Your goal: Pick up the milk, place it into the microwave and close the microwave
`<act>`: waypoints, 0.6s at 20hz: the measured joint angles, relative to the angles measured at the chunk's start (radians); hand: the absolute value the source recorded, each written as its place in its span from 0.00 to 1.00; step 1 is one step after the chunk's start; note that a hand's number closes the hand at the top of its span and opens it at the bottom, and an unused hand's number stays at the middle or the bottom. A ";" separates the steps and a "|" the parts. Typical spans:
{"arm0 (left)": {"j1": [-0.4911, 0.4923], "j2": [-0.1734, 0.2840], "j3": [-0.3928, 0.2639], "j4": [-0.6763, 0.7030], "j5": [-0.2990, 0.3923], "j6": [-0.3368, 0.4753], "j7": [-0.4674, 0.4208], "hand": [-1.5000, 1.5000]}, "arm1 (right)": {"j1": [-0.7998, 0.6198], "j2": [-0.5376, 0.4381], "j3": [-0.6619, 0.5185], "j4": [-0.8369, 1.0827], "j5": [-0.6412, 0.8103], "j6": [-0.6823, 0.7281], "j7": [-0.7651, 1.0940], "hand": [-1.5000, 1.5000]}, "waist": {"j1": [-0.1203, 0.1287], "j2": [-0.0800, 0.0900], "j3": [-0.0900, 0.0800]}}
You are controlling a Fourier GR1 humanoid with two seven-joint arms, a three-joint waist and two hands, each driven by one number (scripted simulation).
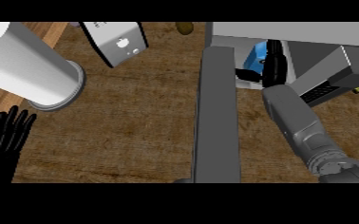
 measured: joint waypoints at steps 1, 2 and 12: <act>0.005 0.001 0.002 -0.005 0.003 -0.001 0.003 0.00 | 0.007 -0.008 -0.006 -0.007 -0.005 0.019 -0.012 0.00 | -0.003 -0.001 0.000; 0.011 -0.006 0.000 -0.003 -0.005 0.002 -0.005 0.00 | 0.011 -0.007 -0.009 -0.009 -0.007 0.031 -0.019 0.00 | -0.008 -0.003 0.000; 0.071 -0.042 -0.028 -0.087 -0.018 0.011 0.020 0.00 | 0.116 0.054 -0.076 -0.069 -0.077 0.224 -0.154 0.00 | -0.045 -0.019 -0.001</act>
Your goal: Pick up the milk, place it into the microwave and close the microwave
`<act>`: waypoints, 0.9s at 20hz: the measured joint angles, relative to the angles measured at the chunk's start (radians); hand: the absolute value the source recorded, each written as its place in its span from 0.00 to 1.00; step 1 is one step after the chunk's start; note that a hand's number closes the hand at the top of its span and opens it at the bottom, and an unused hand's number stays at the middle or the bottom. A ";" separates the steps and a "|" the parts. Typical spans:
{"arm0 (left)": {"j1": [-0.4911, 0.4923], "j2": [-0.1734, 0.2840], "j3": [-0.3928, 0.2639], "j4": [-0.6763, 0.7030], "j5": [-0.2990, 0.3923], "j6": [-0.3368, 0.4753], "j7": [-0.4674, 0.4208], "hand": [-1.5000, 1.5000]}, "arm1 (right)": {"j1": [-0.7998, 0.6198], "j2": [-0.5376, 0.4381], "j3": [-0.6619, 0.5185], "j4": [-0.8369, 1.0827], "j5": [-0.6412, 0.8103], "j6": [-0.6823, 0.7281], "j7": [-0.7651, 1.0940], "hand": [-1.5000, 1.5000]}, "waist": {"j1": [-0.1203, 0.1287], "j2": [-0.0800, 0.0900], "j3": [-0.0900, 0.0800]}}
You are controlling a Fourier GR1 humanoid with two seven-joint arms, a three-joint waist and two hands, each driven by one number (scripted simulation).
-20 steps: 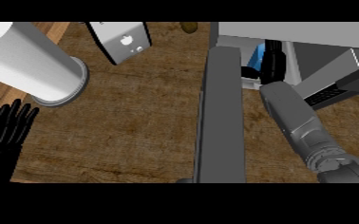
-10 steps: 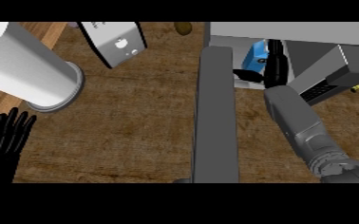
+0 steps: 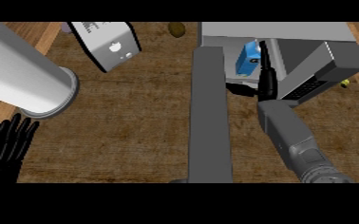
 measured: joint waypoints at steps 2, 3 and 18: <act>0.020 -0.014 -0.017 -0.024 -0.016 0.000 0.001 0.00 | 0.030 0.017 -0.013 -0.014 -0.014 0.030 -0.027 0.00 | -0.008 -0.003 0.000; 0.022 -0.014 -0.023 -0.029 -0.019 -0.003 0.006 0.00 | 0.047 0.034 -0.017 -0.021 -0.021 0.042 -0.041 0.00 | -0.012 -0.005 -0.001; 0.085 -0.048 -0.177 -0.063 -0.033 -0.145 0.009 0.00 | 0.333 0.129 0.060 -0.229 -0.083 0.371 -0.139 0.00 | -0.059 -0.025 -0.003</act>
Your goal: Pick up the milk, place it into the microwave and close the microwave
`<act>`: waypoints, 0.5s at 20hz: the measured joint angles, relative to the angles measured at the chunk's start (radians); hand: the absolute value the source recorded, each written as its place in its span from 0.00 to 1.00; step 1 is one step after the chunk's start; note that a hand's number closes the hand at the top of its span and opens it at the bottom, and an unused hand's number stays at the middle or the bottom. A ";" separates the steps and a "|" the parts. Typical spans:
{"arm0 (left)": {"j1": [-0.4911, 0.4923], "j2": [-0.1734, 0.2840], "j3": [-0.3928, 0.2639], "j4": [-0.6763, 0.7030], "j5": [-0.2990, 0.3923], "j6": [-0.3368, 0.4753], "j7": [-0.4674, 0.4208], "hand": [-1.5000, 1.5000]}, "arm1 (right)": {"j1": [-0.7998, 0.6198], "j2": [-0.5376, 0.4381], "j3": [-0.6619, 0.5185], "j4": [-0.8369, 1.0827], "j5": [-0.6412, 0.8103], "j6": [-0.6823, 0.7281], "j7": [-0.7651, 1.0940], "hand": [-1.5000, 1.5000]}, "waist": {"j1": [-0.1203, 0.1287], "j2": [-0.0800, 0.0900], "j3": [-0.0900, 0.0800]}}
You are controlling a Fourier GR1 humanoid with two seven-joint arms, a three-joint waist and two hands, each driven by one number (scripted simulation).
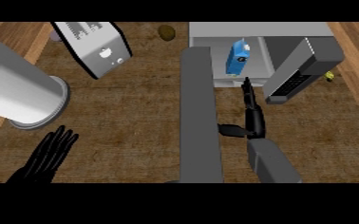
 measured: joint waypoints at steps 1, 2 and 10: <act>-0.007 0.004 -0.008 -0.006 0.004 -0.006 0.014 0.00 | 0.030 0.001 0.009 -0.032 -0.001 0.013 -0.001 0.00 | -0.003 -0.001 0.000; -0.011 0.007 -0.019 -0.017 -0.001 -0.011 0.023 0.00 | 0.061 0.003 0.023 -0.065 -0.001 0.019 -0.001 0.00 | -0.005 -0.001 0.000; -0.070 -0.029 -0.136 -0.020 -0.130 0.024 0.040 1.00 | 0.345 -0.026 0.101 -0.391 -0.065 0.107 0.034 1.00 | -0.014 -0.001 -0.001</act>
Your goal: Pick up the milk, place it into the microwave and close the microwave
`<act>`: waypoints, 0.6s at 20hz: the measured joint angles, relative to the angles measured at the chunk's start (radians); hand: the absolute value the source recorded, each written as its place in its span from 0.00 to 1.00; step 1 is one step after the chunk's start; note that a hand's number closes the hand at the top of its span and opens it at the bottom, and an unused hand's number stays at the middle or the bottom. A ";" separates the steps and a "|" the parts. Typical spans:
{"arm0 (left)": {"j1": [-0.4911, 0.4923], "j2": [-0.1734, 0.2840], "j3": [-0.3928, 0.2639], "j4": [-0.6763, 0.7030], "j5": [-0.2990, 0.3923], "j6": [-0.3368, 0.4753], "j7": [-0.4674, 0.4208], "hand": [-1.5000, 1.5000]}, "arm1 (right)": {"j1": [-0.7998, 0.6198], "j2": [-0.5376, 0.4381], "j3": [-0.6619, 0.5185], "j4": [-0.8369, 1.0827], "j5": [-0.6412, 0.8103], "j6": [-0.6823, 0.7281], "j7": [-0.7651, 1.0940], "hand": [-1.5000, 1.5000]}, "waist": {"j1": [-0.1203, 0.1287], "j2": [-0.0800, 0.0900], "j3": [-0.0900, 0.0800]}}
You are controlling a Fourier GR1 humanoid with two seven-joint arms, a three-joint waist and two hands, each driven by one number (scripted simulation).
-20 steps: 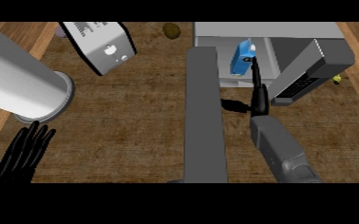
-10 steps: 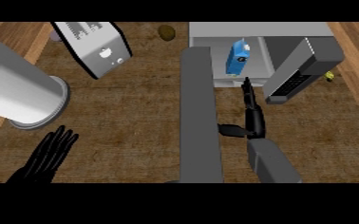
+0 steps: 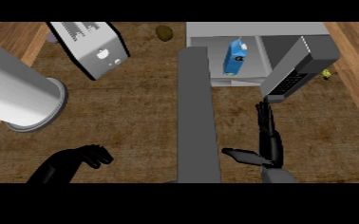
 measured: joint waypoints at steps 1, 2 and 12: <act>-0.010 -0.005 -0.019 0.013 -0.027 0.014 -0.010 1.00 | 0.037 -0.011 0.006 -0.052 -0.007 0.015 0.010 1.00 | 0.000 0.000 0.000; -0.024 -0.010 -0.037 0.018 -0.046 0.023 -0.009 1.00 | 0.076 -0.018 0.014 -0.102 -0.015 0.030 0.018 1.00 | 0.000 0.001 0.000; -0.251 -0.024 -0.204 0.194 -0.203 0.199 -0.003 1.00 | 0.384 -0.104 0.017 -0.554 -0.114 0.108 0.166 0.00 | 0.004 0.006 0.000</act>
